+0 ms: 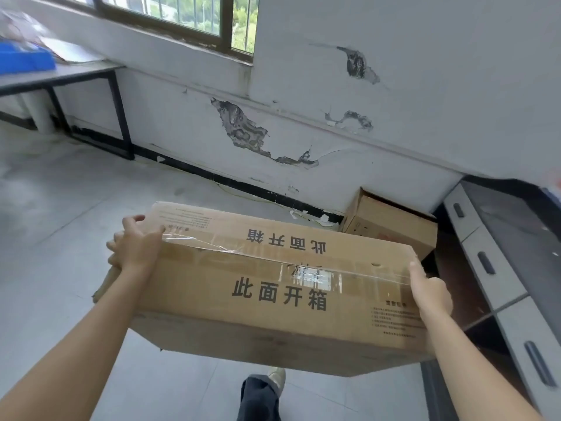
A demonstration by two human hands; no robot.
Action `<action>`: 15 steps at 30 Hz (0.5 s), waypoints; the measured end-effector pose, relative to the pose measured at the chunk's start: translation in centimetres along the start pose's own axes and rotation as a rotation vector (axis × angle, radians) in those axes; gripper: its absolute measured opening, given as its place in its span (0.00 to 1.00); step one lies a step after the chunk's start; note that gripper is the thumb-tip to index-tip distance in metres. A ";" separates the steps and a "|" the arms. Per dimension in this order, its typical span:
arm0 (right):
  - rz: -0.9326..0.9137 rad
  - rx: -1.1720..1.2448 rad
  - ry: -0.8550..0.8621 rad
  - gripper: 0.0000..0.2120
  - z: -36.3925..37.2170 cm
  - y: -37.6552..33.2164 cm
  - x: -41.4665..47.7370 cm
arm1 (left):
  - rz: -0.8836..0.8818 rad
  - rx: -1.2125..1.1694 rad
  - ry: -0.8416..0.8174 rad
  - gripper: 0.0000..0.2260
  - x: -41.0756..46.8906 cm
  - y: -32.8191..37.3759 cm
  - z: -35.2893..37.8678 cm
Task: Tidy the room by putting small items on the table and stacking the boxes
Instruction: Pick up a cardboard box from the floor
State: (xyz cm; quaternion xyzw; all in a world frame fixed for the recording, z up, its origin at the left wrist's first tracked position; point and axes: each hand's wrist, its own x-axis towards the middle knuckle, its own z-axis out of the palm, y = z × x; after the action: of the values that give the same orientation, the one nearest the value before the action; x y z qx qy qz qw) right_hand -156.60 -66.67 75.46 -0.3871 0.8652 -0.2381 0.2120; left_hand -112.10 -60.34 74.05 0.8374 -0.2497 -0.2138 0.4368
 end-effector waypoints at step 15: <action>0.041 0.008 -0.218 0.30 12.3 -16.5 22.8 | -0.118 0.152 0.025 0.21 18.7 11.3 17.9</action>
State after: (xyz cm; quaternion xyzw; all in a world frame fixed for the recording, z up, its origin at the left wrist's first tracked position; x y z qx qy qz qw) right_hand -154.42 -96.96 71.01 -0.3921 0.8437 -0.1937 0.3112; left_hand -110.37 -88.42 71.52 0.8838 -0.2101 -0.2090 0.3620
